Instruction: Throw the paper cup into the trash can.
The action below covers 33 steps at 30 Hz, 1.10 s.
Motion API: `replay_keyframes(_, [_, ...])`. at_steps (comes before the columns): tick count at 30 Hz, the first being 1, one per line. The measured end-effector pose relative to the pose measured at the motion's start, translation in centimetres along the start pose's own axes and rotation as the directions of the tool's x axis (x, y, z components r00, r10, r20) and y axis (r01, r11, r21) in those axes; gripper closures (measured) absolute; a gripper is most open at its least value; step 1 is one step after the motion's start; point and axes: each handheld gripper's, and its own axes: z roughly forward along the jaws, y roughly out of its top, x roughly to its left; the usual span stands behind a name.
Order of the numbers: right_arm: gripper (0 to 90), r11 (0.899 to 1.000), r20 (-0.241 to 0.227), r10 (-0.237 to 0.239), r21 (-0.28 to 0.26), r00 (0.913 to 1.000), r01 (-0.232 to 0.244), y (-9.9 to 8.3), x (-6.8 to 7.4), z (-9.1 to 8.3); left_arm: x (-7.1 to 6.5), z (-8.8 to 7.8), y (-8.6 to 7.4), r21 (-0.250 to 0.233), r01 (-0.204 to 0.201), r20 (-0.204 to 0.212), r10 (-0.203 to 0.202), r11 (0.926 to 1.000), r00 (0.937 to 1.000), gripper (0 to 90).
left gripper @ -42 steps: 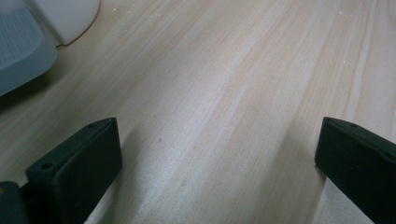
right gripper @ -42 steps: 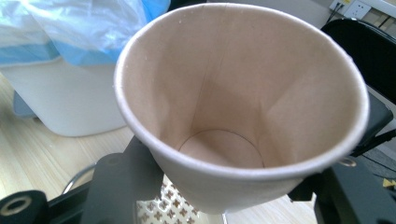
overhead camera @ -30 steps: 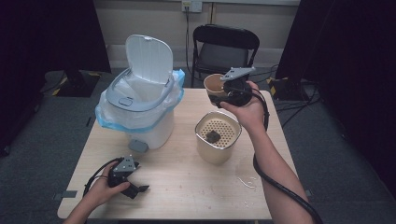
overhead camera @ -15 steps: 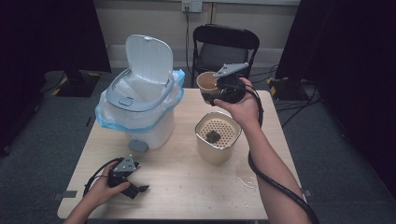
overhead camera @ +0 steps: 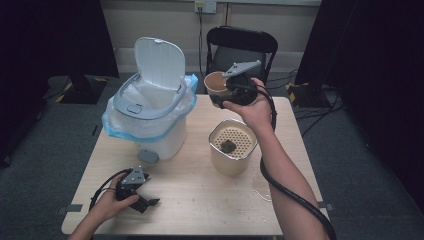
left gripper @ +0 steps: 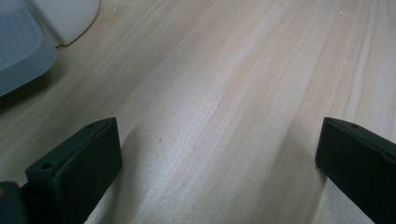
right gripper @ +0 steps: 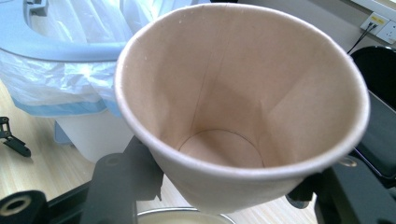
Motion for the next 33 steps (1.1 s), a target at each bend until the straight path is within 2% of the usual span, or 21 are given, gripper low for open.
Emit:
replay_keyframes(8, [43.3,1.0,-0.003,-0.021,0.003,0.9998,0.021,1.2,0.2,0.0,0.0,0.0,0.0,0.0,0.0,0.0,0.0,1.0,1.0,0.0])
replay_keyframes(33, [43.1,1.0,-0.031,-0.031,0.004,0.9991,0.031,4.9,1.0,1.3,0.0,0.0,0.0,-0.001,0.007,0.005,-0.007,1.0,1.0,0.0])
